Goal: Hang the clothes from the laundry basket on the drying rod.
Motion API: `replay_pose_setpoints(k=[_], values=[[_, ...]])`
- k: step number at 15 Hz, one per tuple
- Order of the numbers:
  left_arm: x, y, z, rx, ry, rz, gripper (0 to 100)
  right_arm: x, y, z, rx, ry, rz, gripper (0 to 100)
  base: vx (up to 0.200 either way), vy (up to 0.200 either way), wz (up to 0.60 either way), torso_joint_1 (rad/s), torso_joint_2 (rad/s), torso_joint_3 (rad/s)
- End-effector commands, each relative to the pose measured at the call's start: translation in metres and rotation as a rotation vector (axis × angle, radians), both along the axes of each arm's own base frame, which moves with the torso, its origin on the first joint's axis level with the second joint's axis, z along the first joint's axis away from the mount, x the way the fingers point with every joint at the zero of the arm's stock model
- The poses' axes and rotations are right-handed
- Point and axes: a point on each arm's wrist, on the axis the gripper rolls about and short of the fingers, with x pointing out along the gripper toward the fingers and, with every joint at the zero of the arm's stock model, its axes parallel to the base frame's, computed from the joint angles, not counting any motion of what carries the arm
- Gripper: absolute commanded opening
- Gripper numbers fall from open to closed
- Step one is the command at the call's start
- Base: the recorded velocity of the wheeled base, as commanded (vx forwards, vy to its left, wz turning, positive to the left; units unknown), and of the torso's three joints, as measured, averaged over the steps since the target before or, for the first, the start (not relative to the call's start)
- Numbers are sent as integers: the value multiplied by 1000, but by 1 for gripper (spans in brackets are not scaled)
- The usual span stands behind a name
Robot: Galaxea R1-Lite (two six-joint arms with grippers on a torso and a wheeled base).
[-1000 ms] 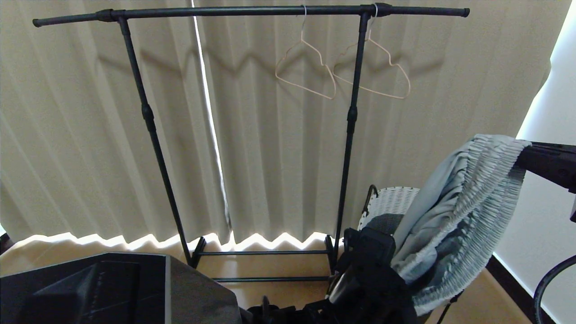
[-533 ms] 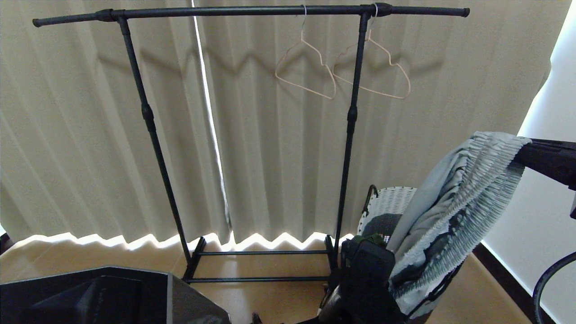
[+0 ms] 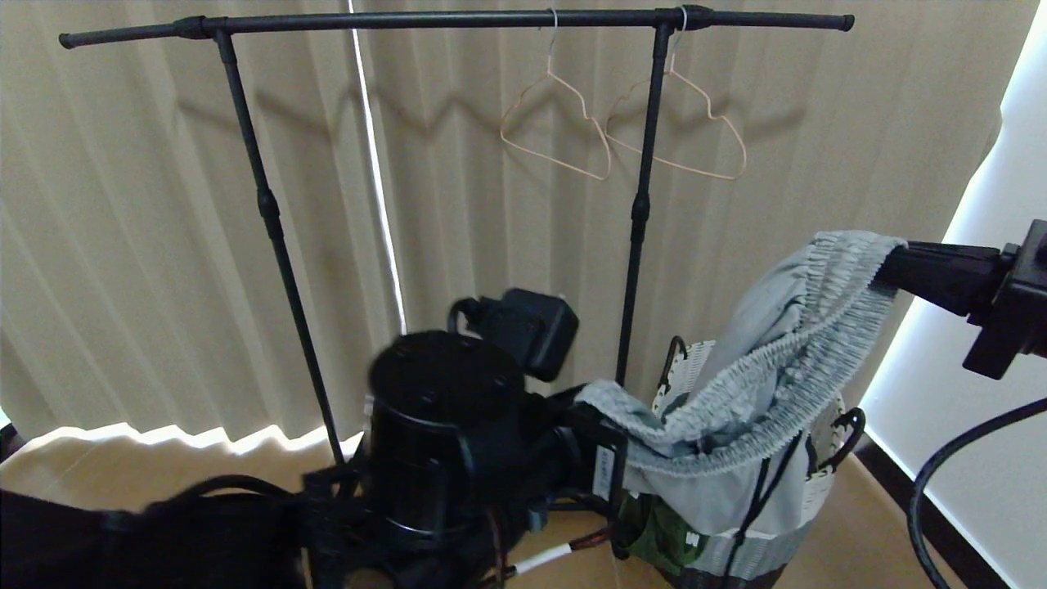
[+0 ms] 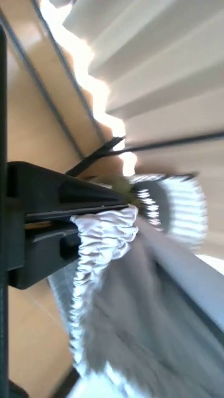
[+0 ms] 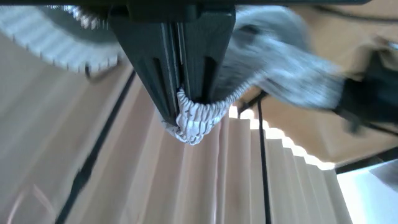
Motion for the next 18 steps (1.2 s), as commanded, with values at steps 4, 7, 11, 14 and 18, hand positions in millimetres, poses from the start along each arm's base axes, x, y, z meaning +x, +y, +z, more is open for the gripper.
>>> replay_pose_setpoints(k=[4, 7, 11, 14, 18], values=[[-41, 119, 127, -185, -150, -40, 0, 40, 31, 1, 11, -25, 72, 0, 0, 0, 0, 0, 0, 0], [-30, 143, 148, -124, -224, 82, 0, 59, 45, 6, 39, -84, 98, 0, 0, 0, 0, 0, 0, 0], [-33, 161, 200, -137, -303, 148, 0, 77, 57, 32, 139, -234, 112, 0, 0, 0, 0, 0, 0, 0], [-27, 157, 201, -111, -276, 146, 0, 79, 57, 43, 164, -257, 112, 0, 0, 0, 0, 0, 0, 0], [-5, 141, 199, -62, -277, 142, 0, 76, 54, 44, 165, -264, 101, 0, 0, 0, 0, 0, 0, 0]])
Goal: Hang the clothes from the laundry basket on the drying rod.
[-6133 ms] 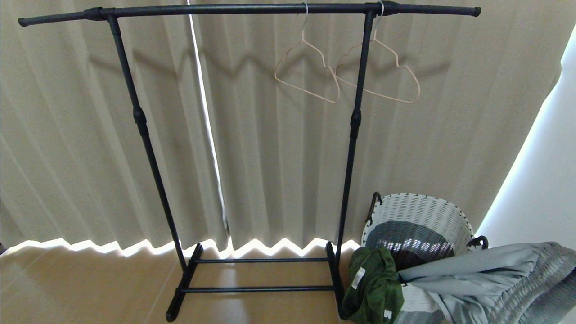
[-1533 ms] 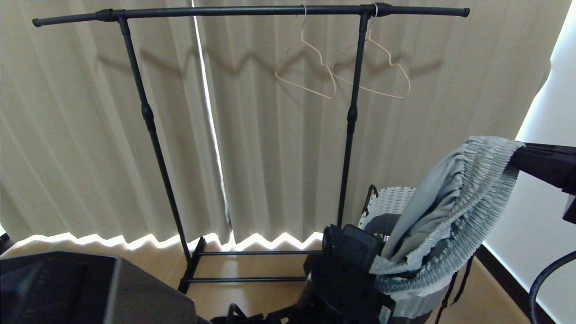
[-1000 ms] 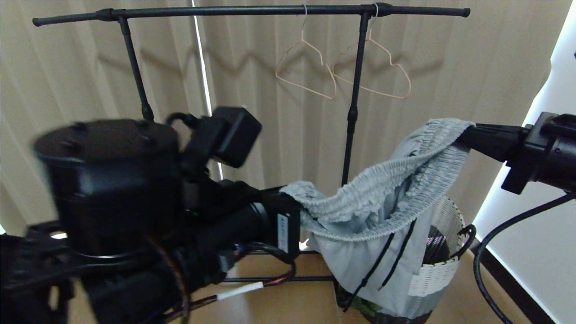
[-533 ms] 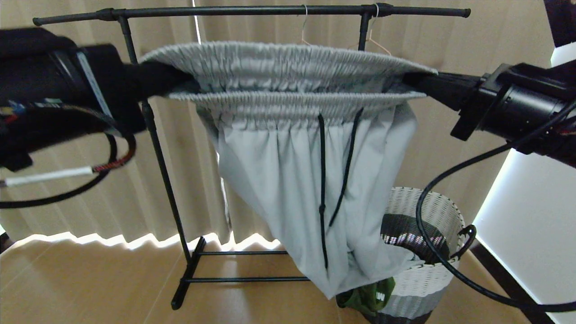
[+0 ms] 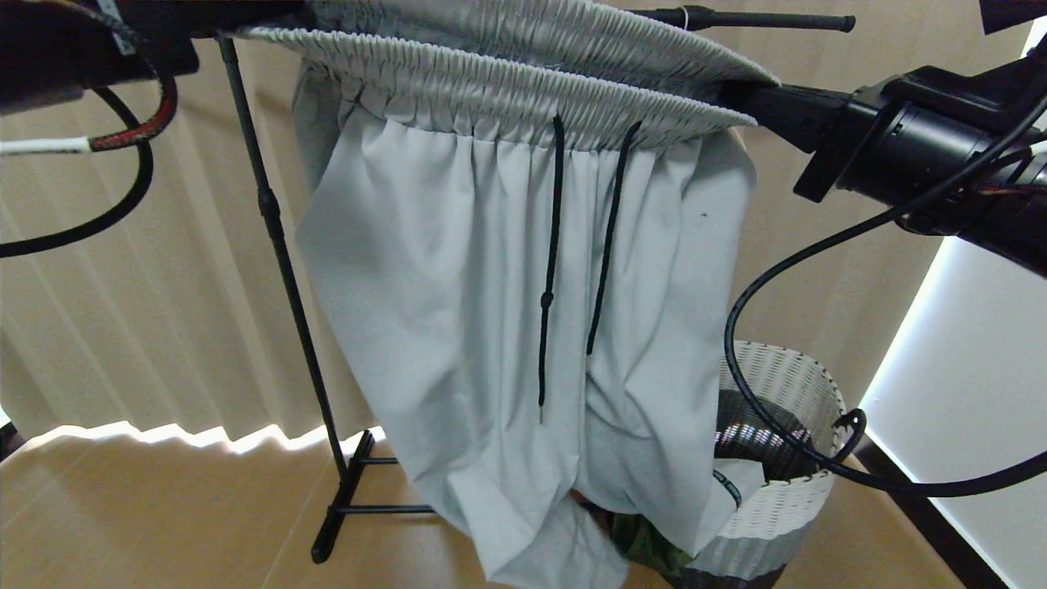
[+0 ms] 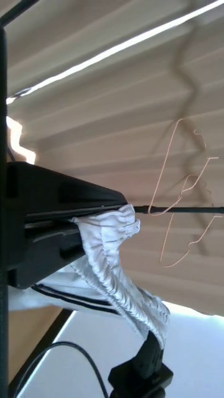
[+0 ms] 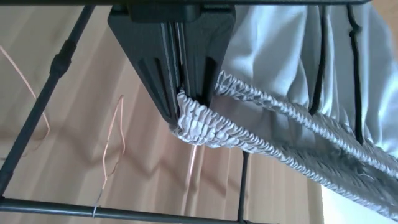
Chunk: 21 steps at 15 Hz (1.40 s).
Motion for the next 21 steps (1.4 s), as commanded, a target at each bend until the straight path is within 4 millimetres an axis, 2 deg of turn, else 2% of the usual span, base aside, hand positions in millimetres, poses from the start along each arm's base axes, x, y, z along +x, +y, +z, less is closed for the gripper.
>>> replay_pose_setpoints(k=[1, 2, 3, 4, 5, 7, 8, 10, 18, 20, 21], values=[[12, -9, 0, 8, 7, 2, 0, -3, -2, 4, 5, -13, 2, 0, 0, 0, 0, 0, 0, 0], [8, -6, 11, -9, -25, 1, 0, -3, -2, 4, 4, -13, 5, 0, 0, 0, 0, 0, 0, 0], [6, -5, 12, -11, -28, 3, 0, -1, 0, 3, 2, -9, 8, 0, 0, 0, 0, 0, 0, 0], [5, -3, 9, 1, -12, 4, 0, 3, 4, 0, -1, 0, 15, 0, 0, 0, 0, 0, 0, 0], [4, -2, -6, 36, 40, 2, 0, 5, 10, -3, -8, 12, 26, 0, 0, 0, 0, 0, 0, 0], [4, -2, -7, 39, 44, 2, 0, 5, 10, -3, -8, 12, 26, 0, 0, 0, 0, 0, 0, 0], [15, -12, -54, 127, 183, -2, 0, 5, 5, -10, -41, 62, 1, 0, 0, 0, 0, 0, 0, 0], [28, -24, -68, 157, 222, -10, 0, 5, -10, -11, -64, 100, -46, 0, 0, 0, 0, 0, 0, 0], [49, -42, -91, 177, 317, -9, 0, 5, -24, -28, -144, 223, -138, 0, 0, 0, 0, 0, 0, 0], [55, -47, -98, 191, 338, -11, 0, 4, -33, -26, -138, 219, -170, 0, 0, 0, 0, 0, 0, 0], [54, -56, -101, 179, 346, -35, 0, -1, -43, -25, -135, 221, -197, 0, 0, 0, 0, 0, 0, 0]])
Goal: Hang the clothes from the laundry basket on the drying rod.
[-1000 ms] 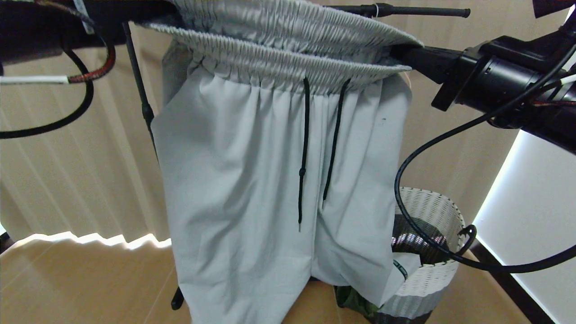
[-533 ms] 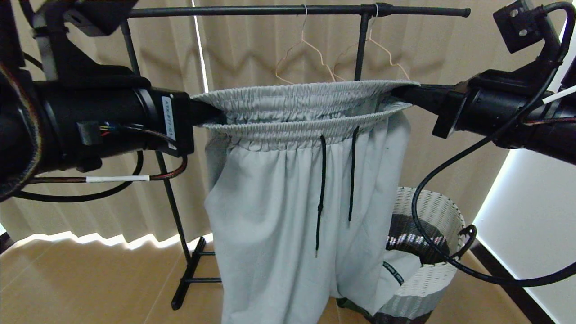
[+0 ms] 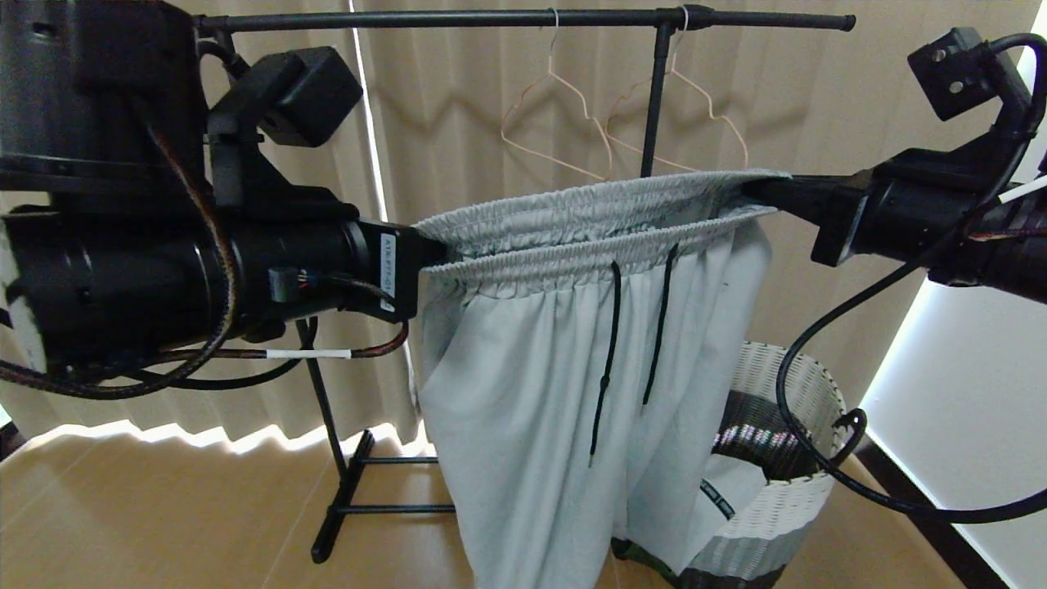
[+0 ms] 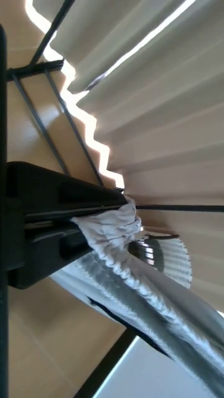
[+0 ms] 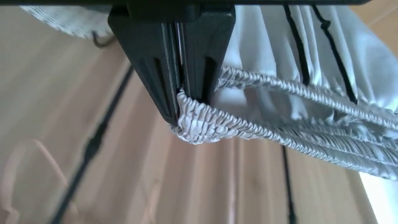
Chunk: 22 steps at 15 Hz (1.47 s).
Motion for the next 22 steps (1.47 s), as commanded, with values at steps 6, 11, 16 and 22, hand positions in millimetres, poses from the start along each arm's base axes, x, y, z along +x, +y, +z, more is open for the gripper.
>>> replay_pose_setpoints(k=[6, 11, 16, 22], values=[[30, -39, -21, -35, 0, -29, 0, -64, -22, 3, -4, 5, 10, 0, 0, 0, 0, 0, 0, 0], [30, -38, -21, -35, -4, -30, 0, -77, -10, -1, -6, 7, 95, 0, 0, 0, 0, 0, 0, 0], [14, -25, -9, -42, -14, -30, 0, -45, -6, -4, -44, 4, 56, 0, 0, 0, 0, 0, 0, 0], [-38, -22, 10, -32, 8, -159, 0, 8, 13, -7, -21, -52, 54, 0, 0, 0, 0, 0, 0, 0]])
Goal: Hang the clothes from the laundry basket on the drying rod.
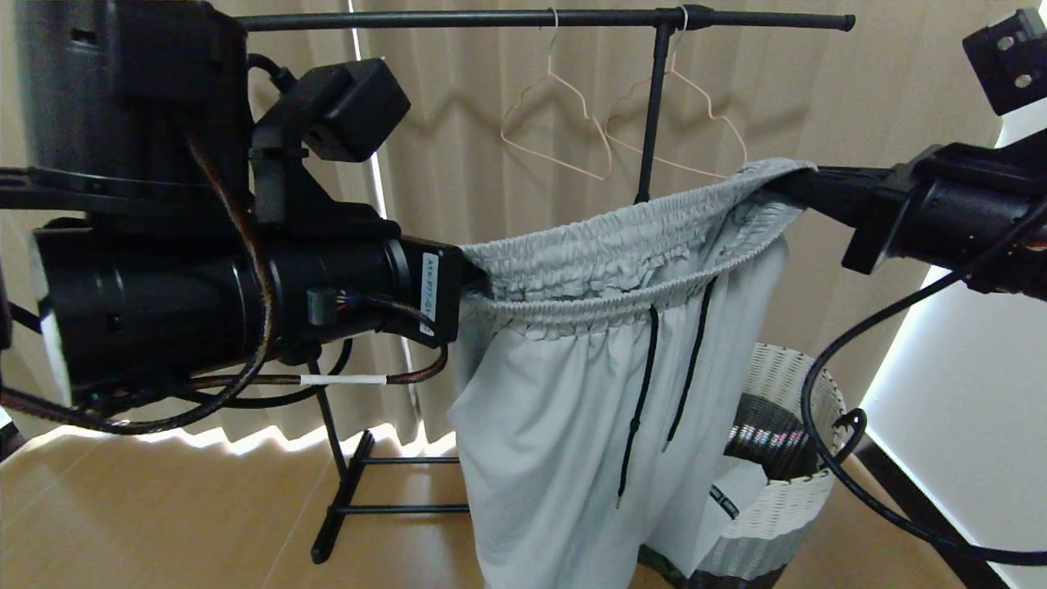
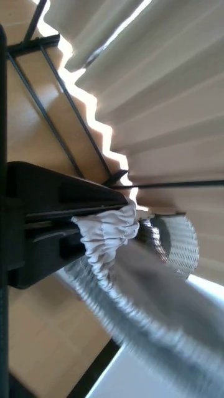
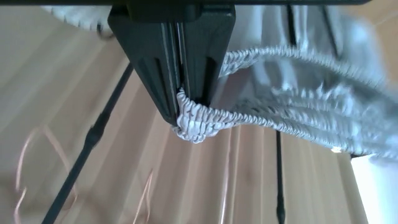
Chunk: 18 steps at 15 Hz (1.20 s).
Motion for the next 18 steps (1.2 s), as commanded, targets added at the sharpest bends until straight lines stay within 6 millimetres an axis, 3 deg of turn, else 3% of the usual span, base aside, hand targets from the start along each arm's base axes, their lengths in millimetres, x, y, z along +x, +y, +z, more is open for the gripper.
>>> replay_pose_setpoints(k=[1, 5, 7, 10, 13, 18], values=[[-25, -2, 11, -26, -20, -73, 0, 28, 11, -11, -6, 18, 4, 0, 0, 0, 0, 0, 0, 0], [-27, -8, 10, -20, -18, -95, 0, 28, 10, -10, -5, 15, -1, 0, 0, 0, 0, 0, 0, 0], [-15, -12, 2, -3, -5, -65, 0, 20, 1, -6, -4, 7, -24, 0, 0, 0, 0, 0, 0, 0], [12, -14, -3, 5, -20, -2, 0, -9, -12, 2, -9, 17, -34, 0, 0, 0, 0, 0, 0, 0], [28, -23, -13, 14, -40, 7, 0, -34, -19, -18, -36, 96, -30, 0, 0, 0, 0, 0, 0, 0], [23, -18, -7, 33, -80, -4, 0, -33, -14, -23, -42, 111, -4, 0, 0, 0, 0, 0, 0, 0]])
